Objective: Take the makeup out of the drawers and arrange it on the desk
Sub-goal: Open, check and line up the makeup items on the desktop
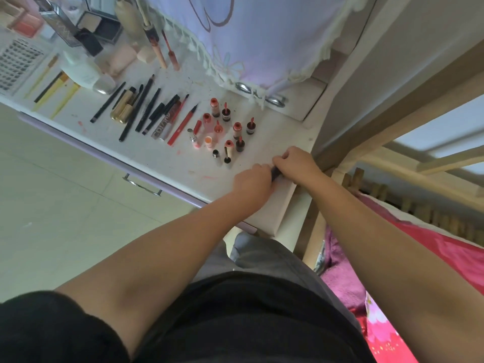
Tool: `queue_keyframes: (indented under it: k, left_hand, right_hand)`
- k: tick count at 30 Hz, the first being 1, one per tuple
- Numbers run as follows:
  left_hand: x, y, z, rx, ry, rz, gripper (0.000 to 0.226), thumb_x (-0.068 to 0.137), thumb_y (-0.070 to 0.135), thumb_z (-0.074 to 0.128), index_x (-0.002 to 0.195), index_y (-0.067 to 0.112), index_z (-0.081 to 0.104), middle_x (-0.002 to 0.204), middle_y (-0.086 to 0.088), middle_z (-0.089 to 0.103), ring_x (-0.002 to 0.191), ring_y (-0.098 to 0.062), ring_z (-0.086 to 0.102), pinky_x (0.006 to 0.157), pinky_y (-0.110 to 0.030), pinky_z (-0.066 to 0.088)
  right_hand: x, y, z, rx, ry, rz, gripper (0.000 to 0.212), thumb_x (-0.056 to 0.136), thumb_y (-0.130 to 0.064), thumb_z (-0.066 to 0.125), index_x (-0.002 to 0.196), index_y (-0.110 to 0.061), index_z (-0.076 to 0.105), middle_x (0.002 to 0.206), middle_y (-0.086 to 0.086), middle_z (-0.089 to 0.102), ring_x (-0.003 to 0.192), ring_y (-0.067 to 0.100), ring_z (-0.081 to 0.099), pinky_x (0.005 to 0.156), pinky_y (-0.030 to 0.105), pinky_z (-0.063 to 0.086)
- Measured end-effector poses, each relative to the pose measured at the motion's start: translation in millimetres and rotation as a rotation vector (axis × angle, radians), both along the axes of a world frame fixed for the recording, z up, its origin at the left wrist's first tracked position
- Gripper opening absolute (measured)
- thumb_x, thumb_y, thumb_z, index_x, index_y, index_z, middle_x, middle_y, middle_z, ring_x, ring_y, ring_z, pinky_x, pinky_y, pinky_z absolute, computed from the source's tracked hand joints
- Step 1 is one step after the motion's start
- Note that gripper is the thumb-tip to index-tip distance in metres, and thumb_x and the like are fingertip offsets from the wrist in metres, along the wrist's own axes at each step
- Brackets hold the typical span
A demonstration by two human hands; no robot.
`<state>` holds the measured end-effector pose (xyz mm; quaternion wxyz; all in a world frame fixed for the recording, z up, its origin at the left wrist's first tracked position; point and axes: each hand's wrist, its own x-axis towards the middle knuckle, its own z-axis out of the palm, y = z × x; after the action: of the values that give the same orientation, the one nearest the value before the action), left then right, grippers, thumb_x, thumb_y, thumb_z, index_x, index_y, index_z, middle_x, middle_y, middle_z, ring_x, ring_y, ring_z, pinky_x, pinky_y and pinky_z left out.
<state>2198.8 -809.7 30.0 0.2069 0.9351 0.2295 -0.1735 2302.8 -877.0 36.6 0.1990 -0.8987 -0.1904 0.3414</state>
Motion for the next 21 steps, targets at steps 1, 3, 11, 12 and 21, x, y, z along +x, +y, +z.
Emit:
queue_keyframes:
  k: [1,3,11,12,21]
  left_hand:
    - [-4.0,4.5,0.9,-0.014,-0.012,0.001,0.024,0.099,0.035,0.039,0.102,0.012,0.046,0.099,-0.009,0.055,0.076,-0.024,0.052,0.057,-0.029,0.031]
    - [-13.5,11.9,4.6,-0.064,-0.073,0.000,0.022,0.098,0.037,0.039,0.093,0.015,0.042,0.085,-0.004,0.051,0.068,-0.019,0.046,0.051,-0.028,0.027]
    - [-44.3,17.5,22.0,-0.163,-0.243,0.082,0.020,0.100,0.039,0.032,0.094,0.021,0.036,0.067,0.009,0.042,0.054,-0.009,0.042,0.053,-0.026,0.031]
    - [-52.5,20.0,19.9,-0.194,-0.230,0.114,0.020,0.101,0.039,0.031,0.095,0.020,0.038,0.070,0.008,0.046,0.058,-0.012,0.047,0.057,-0.027,0.036]
    - [-49.3,18.3,14.9,-0.448,-0.354,0.214,0.019,0.096,0.029,0.048,0.112,0.020,0.054,0.098,0.004,0.053,0.084,-0.009,0.047,0.069,-0.013,0.032]
  right_hand:
    - [1.4,-2.2,3.7,0.039,0.061,-0.012,0.023,0.088,-0.030,0.049,0.078,-0.011,0.055,0.066,0.005,0.057,0.057,0.019,0.052,0.046,0.024,0.036]
    - [4.7,-5.7,14.1,0.097,0.211,-0.037,0.030,0.091,-0.039,0.048,0.074,-0.015,0.056,0.056,-0.001,0.053,0.041,0.011,0.044,0.038,0.016,0.031]
    - [28.7,-15.6,40.1,0.376,0.397,-0.276,0.026,0.093,-0.032,0.054,0.074,-0.014,0.051,0.041,-0.006,0.035,0.032,0.006,0.026,0.033,0.015,0.019]
    - [39.5,-21.5,46.2,0.400,0.372,-0.329,0.025,0.094,-0.031,0.053,0.076,-0.014,0.051,0.043,-0.006,0.036,0.032,0.006,0.026,0.032,0.015,0.019]
    - [17.2,-32.7,35.7,0.407,0.595,-0.099,0.022,0.097,-0.014,0.050,0.118,-0.017,0.055,0.101,-0.005,0.071,0.098,0.009,0.066,0.079,0.028,0.052]
